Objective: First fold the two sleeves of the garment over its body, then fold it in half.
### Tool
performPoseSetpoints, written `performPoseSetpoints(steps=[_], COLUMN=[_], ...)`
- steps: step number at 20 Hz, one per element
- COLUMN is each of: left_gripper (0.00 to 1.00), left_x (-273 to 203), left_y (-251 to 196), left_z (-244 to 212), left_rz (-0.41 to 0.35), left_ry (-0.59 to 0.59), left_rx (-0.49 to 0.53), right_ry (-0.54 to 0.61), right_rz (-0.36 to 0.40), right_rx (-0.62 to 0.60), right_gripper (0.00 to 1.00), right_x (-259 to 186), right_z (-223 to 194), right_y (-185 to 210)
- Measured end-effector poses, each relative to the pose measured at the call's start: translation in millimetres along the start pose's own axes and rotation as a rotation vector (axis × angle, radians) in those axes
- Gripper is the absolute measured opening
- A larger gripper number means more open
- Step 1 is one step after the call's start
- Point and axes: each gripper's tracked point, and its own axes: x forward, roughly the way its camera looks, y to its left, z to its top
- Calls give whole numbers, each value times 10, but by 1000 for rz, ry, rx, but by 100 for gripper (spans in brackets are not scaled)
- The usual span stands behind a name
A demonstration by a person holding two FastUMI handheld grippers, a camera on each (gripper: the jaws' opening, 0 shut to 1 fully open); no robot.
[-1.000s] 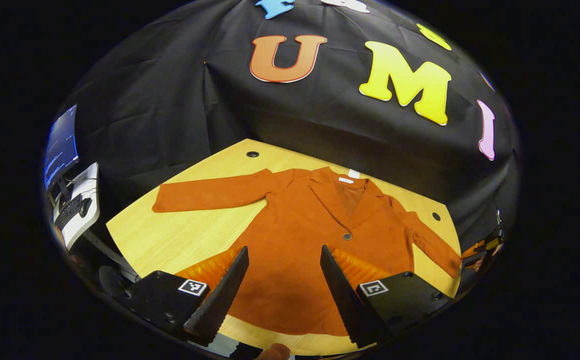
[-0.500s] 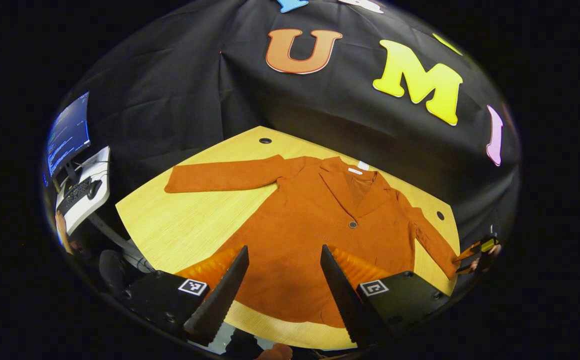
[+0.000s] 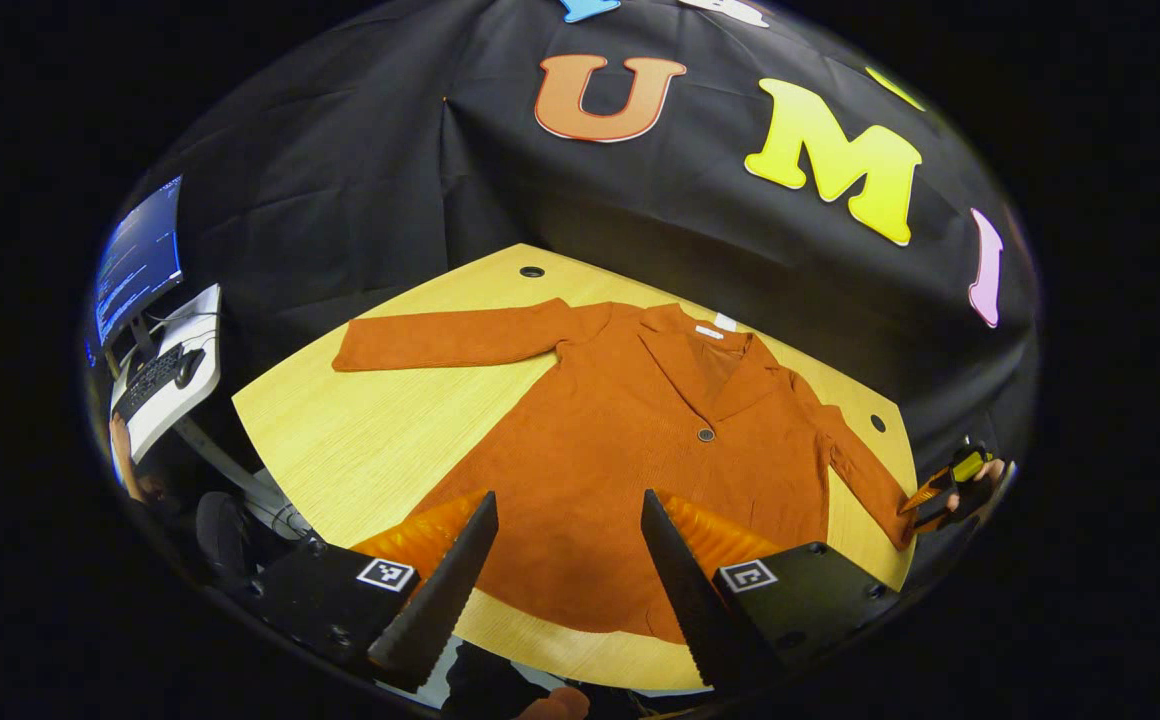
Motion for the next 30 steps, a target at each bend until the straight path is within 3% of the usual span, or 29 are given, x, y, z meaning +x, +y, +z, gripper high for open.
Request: performPoseSetpoints(steps=[1,2,3,5,6,8,12,14,18,23,24,25,30], left_gripper=[95,95,100,95,95,94,94,96,96,96,100,96,95], left_x=[23,43,56,95,131,191,326,396,536,698,740,760,818], left_y=[40,107,178,347,467,671,926,956,937,876,892,912,1214], left_z=[29,72,128,239,271,295,256,250,368,296,261,237,72], left_rz=[-8,-13,-21,-32,-26,-18,-22,-38,-86,-170,-182,-194,-208], left_ry=[4,5,3,-3,-5,3,40,53,20,18,21,23,71], left_rx=[-7,-16,-25,-27,-18,-3,-4,-6,123,311,337,353,326], right_ry=[-5,-7,-11,-3,0,49,10,-44,-116,-186,-191,-191,-147], right_rz=[-15,-32,-43,-23,-26,37,75,65,102,199,212,228,307], right_rx=[41,81,110,108,81,94,148,114,38,-77,-104,-136,-348], right_gripper=[77,70,54,22,17,4,4,2,4,4,4,4,4], right_x=[-22,-8,-16,7,15,-65,-200,-375,-769,-1355,-1439,-1517,-1606], right_z=[22,32,44,3,-48,-110,-157,-139,-251,-567,-674,-793,-1674], right_y=[-56,-153,-206,-197,-240,-114,-79,-52,371,1395,1633,1890,3350])
